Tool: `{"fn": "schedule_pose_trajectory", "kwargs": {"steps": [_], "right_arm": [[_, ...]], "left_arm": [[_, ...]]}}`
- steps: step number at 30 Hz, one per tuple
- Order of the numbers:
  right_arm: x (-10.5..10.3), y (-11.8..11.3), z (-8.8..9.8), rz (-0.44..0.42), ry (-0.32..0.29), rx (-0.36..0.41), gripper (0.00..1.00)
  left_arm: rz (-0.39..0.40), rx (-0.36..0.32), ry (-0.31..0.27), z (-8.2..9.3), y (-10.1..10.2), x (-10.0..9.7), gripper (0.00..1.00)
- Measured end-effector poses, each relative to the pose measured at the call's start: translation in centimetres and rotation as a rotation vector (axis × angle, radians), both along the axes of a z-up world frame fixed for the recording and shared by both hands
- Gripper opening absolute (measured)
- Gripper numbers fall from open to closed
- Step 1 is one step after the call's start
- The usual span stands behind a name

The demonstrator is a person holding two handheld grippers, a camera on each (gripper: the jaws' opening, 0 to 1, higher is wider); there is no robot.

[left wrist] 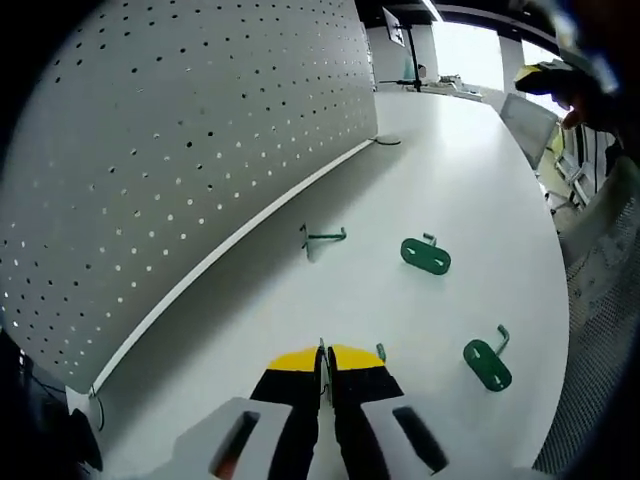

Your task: Insert the hook assembly into the mounting plate slot until the hook locks in place.

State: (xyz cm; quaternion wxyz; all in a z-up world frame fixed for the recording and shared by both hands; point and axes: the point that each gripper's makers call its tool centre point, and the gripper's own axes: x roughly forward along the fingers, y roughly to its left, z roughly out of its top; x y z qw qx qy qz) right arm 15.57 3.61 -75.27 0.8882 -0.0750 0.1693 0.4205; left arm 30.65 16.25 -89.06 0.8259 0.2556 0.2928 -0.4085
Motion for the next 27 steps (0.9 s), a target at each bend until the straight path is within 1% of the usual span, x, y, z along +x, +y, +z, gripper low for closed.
{"fn": "schedule_pose_trajectory", "kwargs": {"steps": [2,6,11,15,18,22,25,27], "right_arm": [[0.0,-0.1,-0.1,-0.002,0.002,-0.002,0.82],[0.0,-0.1,0.0,-0.004,0.001,-0.002,0.82],[0.1,0.0,0.2,-0.003,-0.008,-0.003,0.81],[0.3,0.2,0.5,-0.003,-0.019,-0.009,0.8],[0.4,0.6,0.8,0.0,-0.028,-0.013,0.78],[0.7,0.8,1.2,0.0,-0.041,-0.02,0.77],[1.1,1.0,1.7,-0.007,-0.054,-0.021,0.74],[1.3,1.1,2.2,-0.014,-0.065,-0.02,0.71]], "left_arm": [[-0.002,0.007,-0.005,0.0,0.1,0.1,0.02],[0.008,0.002,0.005,0.0,0.3,0.2,0.02],[0.023,-0.034,0.01,1.0,0.6,0.2,0.01],[0.048,-0.079,0.015,2.0,0.7,0.4,0.01],[0.064,-0.131,0.021,3.1,0.6,0.3,0.01],[0.076,-0.183,0.018,4.3,0.5,0.2,0.01],[0.087,-0.251,0.019,5.8,0.1,-0.1,0.01],[0.092,-0.279,0.012,6.6,0.0,-0.2,0.01]]}}
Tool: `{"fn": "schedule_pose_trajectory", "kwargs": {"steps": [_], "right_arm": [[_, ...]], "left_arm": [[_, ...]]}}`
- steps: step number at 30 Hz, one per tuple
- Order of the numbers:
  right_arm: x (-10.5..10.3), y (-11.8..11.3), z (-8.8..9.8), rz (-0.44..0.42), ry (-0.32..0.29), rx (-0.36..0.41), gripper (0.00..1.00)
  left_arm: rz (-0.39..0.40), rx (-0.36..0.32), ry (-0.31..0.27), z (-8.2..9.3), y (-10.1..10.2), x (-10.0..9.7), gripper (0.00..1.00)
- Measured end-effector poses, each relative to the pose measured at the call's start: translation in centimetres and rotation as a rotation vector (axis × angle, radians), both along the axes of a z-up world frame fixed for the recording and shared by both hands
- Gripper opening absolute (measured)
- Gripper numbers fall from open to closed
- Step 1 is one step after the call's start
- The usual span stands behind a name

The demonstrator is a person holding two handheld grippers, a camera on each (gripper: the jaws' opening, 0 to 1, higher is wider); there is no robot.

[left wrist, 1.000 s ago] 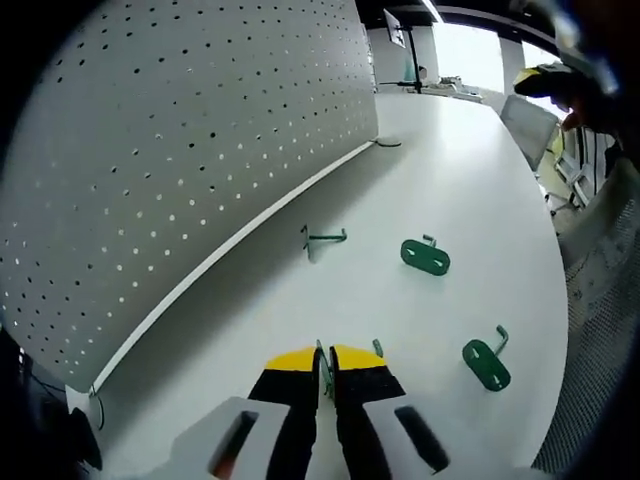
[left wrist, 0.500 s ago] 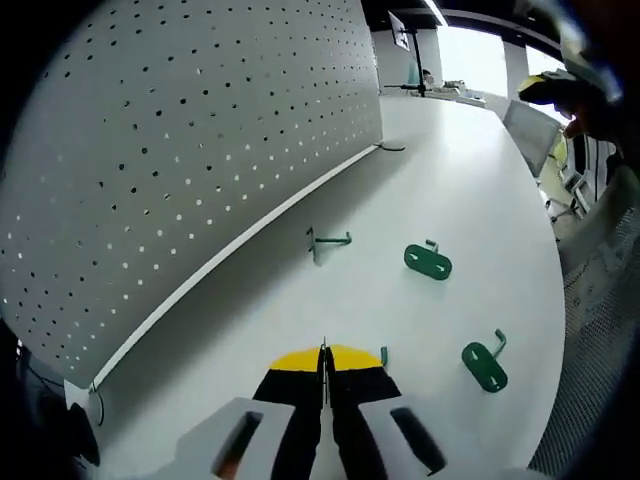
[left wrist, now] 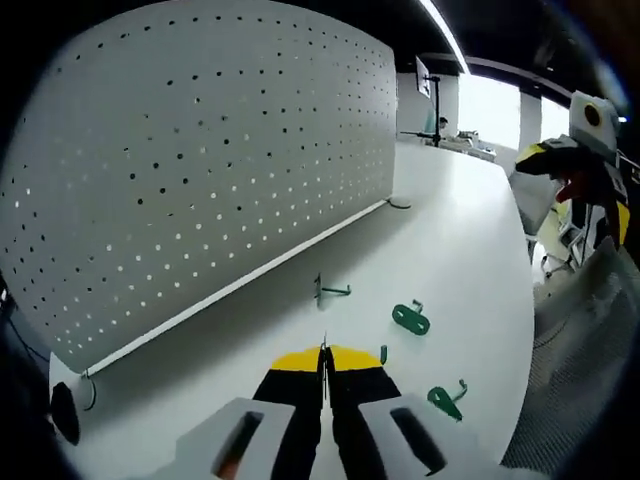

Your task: Insert the hook assembly into the mounting plate slot until the hook locks in place.

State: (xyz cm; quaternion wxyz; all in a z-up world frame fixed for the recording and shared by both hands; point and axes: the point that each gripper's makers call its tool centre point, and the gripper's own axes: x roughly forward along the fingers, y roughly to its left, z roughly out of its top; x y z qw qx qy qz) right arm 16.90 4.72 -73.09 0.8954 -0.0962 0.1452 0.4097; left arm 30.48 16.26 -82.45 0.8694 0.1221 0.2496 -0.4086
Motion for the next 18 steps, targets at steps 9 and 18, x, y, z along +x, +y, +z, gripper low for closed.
{"fn": "schedule_pose_trajectory", "kwargs": {"steps": [9,18], "right_arm": [[1.0,0.5,1.7,-0.035,-0.045,0.008,0.54],[1.6,1.3,3.3,-0.071,-0.095,0.022,0.4]], "left_arm": [[0.013,-0.175,-0.049,4.8,-1.2,-1.2,0.01],[0.014,-0.347,-0.075,8.8,-2.3,-3.1,0.01]]}}
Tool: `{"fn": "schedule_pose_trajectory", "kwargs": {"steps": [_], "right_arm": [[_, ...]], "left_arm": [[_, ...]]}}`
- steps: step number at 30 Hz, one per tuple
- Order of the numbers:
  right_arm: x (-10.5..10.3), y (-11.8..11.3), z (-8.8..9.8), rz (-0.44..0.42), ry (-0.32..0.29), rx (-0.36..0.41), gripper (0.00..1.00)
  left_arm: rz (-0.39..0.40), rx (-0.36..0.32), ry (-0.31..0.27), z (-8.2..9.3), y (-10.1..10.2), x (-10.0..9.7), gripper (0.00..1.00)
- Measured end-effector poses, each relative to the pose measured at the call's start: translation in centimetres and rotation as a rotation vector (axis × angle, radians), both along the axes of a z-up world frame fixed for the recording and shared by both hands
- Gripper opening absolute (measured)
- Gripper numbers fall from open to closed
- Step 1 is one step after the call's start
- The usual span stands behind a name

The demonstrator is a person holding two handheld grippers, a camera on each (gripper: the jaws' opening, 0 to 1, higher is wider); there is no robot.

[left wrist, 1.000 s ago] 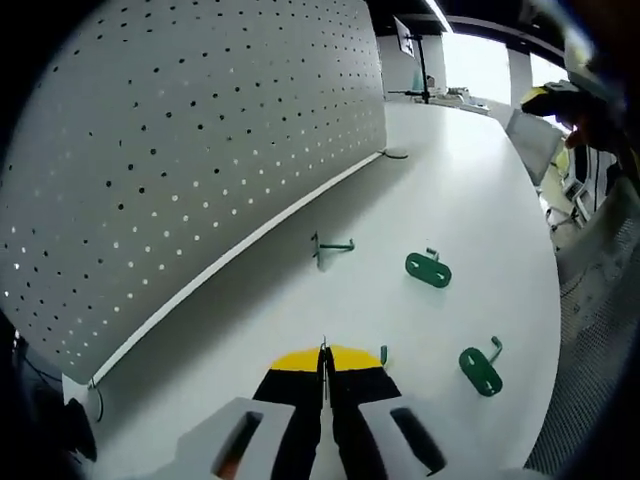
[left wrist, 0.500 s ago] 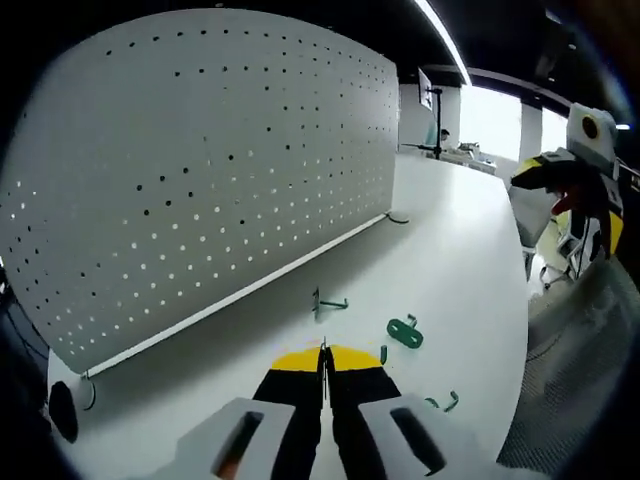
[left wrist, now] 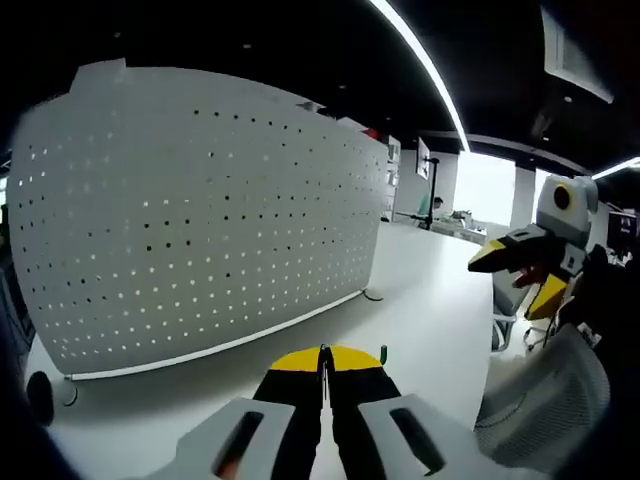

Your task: Insert the hook assembly into the mounting plate slot until the hook locks in place.

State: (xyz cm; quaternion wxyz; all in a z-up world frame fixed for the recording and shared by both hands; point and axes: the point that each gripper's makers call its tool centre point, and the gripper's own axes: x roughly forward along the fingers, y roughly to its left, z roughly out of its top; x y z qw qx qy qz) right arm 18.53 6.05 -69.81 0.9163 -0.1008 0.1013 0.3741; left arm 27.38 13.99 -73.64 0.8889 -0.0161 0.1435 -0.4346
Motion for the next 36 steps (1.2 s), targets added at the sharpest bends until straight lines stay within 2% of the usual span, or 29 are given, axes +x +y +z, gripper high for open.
{"fn": "schedule_pose_trajectory", "kwargs": {"steps": [6,12,18,25,36], "right_arm": [[0.4,0.9,0.9,-0.019,-0.018,0.018,0.33],[1.2,1.6,2.2,-0.073,-0.032,0.059,0.25],[2.1,1.9,2.8,-0.137,-0.013,0.115,0.18],[2.5,2.5,2.9,-0.165,-0.004,0.155,0.13],[3.0,3.3,3.2,-0.178,-0.02,0.16,0.05]], "left_arm": [[-0.006,-0.057,-0.023,2.1,-0.8,-1.0,0.01],[-0.012,-0.12,-0.05,4.0,-1.6,-2.0,0.01],[-0.013,-0.168,-0.07,5.6,-2.1,-2.7,0.01],[-0.021,-0.208,-0.073,6.7,-2.6,-3.5,0.01],[-0.05,-0.236,-0.072,7.5,-3.7,-4.3,0.01]]}}
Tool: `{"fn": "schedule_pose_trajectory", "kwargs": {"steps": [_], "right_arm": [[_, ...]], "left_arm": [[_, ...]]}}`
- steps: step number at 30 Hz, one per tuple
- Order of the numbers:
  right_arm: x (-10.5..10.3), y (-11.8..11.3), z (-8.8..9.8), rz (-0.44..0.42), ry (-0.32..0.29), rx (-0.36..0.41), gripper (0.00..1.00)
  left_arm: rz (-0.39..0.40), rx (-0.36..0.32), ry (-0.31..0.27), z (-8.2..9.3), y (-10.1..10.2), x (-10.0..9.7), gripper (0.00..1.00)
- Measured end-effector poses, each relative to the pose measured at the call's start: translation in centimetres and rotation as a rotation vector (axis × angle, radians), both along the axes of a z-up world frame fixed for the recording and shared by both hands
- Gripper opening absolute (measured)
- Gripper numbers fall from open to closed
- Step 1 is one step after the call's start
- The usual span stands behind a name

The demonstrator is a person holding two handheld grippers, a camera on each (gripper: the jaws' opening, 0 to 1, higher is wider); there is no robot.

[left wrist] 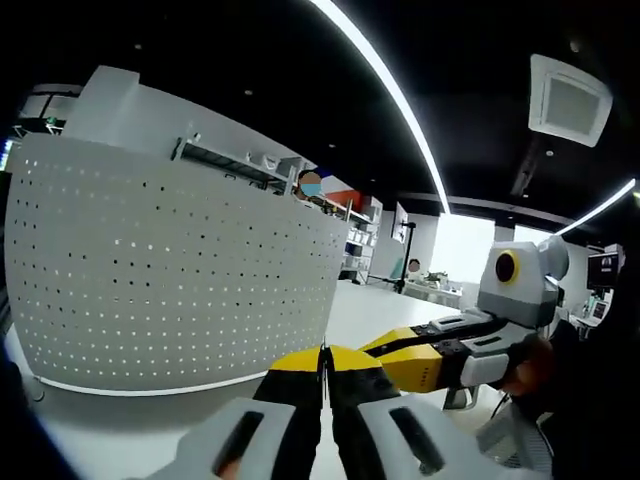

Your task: Insert the hook assembly into the mounting plate slot until the hook locks in place.

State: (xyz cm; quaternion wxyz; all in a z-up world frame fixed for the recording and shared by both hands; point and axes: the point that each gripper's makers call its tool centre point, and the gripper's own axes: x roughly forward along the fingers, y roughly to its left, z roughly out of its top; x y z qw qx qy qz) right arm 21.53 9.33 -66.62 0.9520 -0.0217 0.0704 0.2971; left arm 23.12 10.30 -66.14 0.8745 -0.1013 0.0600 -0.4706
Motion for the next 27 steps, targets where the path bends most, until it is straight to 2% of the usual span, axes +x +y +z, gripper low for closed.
{"fn": "schedule_pose_trajectory", "kwargs": {"steps": [27], "right_arm": [[0.21,-0.37,-0.33,-0.019,0.002,-0.002,0.01]], "left_arm": [[-0.027,-0.008,0.004,0.2,-0.76,-0.96,0.01]]}}
